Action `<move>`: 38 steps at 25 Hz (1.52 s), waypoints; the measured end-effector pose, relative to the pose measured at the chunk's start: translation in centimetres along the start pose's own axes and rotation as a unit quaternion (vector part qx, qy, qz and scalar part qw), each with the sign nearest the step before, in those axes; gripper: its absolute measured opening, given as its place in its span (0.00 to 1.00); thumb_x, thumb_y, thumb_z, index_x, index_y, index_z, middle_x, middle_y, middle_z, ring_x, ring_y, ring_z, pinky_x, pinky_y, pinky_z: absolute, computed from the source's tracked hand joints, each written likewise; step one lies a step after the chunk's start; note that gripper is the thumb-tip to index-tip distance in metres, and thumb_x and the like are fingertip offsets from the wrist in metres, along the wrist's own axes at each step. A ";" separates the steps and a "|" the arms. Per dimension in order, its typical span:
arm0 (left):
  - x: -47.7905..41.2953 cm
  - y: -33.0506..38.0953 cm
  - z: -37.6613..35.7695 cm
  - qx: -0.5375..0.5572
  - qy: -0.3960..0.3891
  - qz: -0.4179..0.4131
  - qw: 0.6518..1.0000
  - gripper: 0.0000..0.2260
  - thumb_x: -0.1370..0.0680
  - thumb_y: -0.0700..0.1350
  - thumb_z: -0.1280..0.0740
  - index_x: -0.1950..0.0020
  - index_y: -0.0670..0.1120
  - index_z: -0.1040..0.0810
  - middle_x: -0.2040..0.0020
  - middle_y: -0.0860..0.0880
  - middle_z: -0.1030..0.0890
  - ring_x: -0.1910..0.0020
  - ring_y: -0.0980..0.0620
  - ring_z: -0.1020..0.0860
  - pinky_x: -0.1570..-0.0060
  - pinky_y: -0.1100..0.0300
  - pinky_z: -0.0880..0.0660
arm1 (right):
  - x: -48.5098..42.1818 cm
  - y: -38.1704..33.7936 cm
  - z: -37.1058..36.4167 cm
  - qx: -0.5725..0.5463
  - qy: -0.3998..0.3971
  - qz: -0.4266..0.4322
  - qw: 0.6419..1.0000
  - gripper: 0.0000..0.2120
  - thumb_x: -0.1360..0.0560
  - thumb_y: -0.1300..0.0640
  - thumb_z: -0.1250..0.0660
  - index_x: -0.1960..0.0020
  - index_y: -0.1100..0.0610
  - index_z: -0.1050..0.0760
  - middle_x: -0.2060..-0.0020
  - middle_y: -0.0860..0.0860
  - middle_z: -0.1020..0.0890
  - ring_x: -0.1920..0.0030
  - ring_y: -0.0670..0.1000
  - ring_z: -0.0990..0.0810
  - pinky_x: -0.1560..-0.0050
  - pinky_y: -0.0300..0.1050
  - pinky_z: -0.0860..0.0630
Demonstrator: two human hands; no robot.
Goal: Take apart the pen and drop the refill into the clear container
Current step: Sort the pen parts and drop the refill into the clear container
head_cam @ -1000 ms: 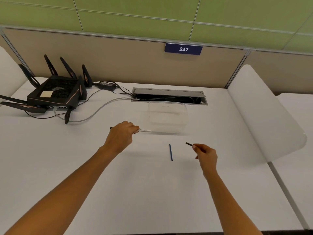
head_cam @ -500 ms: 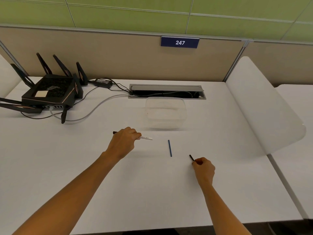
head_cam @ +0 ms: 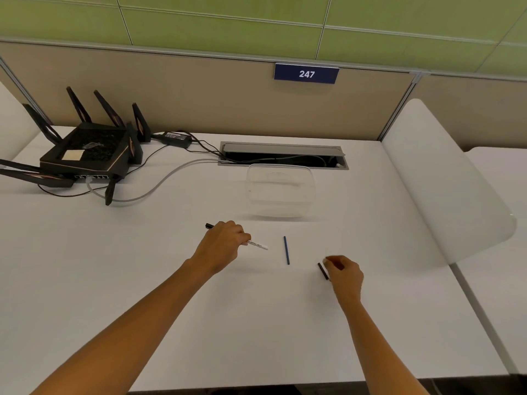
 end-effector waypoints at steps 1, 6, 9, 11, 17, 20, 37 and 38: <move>0.0 0.3 -0.1 -0.002 0.001 -0.007 1.000 0.12 0.37 0.30 0.24 0.63 0.47 0.17 0.69 0.50 0.19 0.70 0.48 0.23 0.67 0.61 0.36 | 0.2 -1.7 -0.6 -0.002 -0.032 0.041 0.999 0.03 0.26 0.57 0.29 0.53 0.53 0.17 0.58 0.49 0.14 0.56 0.48 0.17 0.50 0.45 0.20; -0.5 2.4 -0.6 -0.007 -0.024 -0.033 0.999 0.15 0.36 0.28 0.28 0.59 0.47 0.15 0.65 0.49 0.18 0.65 0.46 0.21 0.65 0.60 0.32 | 2.6 -9.8 -6.2 0.101 -0.199 0.238 0.945 0.03 0.28 0.52 0.26 0.57 0.51 0.15 0.61 0.46 0.18 0.61 0.42 0.22 0.56 0.34 0.28; -1.0 2.4 -1.2 -0.022 -0.069 -0.007 0.997 0.16 0.27 0.32 0.36 0.49 0.49 0.16 0.56 0.49 0.16 0.54 0.46 0.22 0.51 0.59 0.35 | 3.2 -10.9 -8.7 0.213 -0.218 0.289 0.907 0.08 0.25 0.53 0.29 0.50 0.55 0.16 0.55 0.52 0.17 0.54 0.51 0.23 0.52 0.46 0.26; -1.1 2.2 -1.6 -0.052 -0.103 0.004 0.993 0.16 0.23 0.36 0.40 0.45 0.53 0.18 0.51 0.51 0.17 0.48 0.49 0.23 0.36 0.56 0.39 | 3.2 -11.0 -9.3 0.263 -0.224 0.306 0.887 0.08 0.24 0.54 0.32 0.49 0.56 0.17 0.54 0.55 0.17 0.52 0.55 0.22 0.50 0.51 0.24; -0.5 2.6 -1.4 -0.058 -0.046 0.043 0.996 0.22 0.24 0.45 0.31 0.31 0.48 0.28 0.31 0.47 0.26 0.30 0.47 0.32 0.27 0.45 0.45 | 2.8 -9.9 -10.3 0.290 -0.244 0.295 0.877 0.09 0.24 0.58 0.34 0.48 0.58 0.19 0.55 0.55 0.18 0.55 0.56 0.20 0.52 0.48 0.24; 1.7 1.9 -1.5 0.010 0.034 0.148 0.988 0.31 0.25 0.48 0.30 0.26 0.42 0.35 0.27 0.41 0.33 0.27 0.42 0.36 0.30 0.45 0.38 | 2.1 -8.0 -9.7 0.214 -0.229 0.218 0.924 0.06 0.27 0.58 0.31 0.51 0.58 0.19 0.60 0.51 0.17 0.59 0.52 0.19 0.55 0.42 0.23; 8.8 0.2 -12.1 0.040 -0.128 0.289 0.948 0.35 0.21 0.63 0.57 0.24 0.39 0.43 0.23 0.41 0.43 0.24 0.44 0.46 0.27 0.43 0.45 | 4.5 -6.4 -10.5 0.148 -0.123 0.286 0.939 0.06 0.21 0.60 0.34 0.48 0.62 0.22 0.52 0.54 0.17 0.54 0.52 0.17 0.52 0.47 0.19; 9.0 0.3 -12.3 0.035 -0.129 0.285 0.949 0.34 0.21 0.62 0.56 0.24 0.39 0.43 0.23 0.41 0.43 0.24 0.44 0.46 0.27 0.43 0.45 | 4.7 -6.0 -10.6 0.156 -0.130 0.279 0.939 0.07 0.21 0.59 0.34 0.50 0.63 0.21 0.54 0.56 0.17 0.55 0.55 0.16 0.53 0.50 0.19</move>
Point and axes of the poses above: each hand's wrist, its own x-axis away from the middle knuckle, its own z-axis out of the back of the hand, y = z × x, the point moved 4 cm from there along -x, towards the middle knuckle
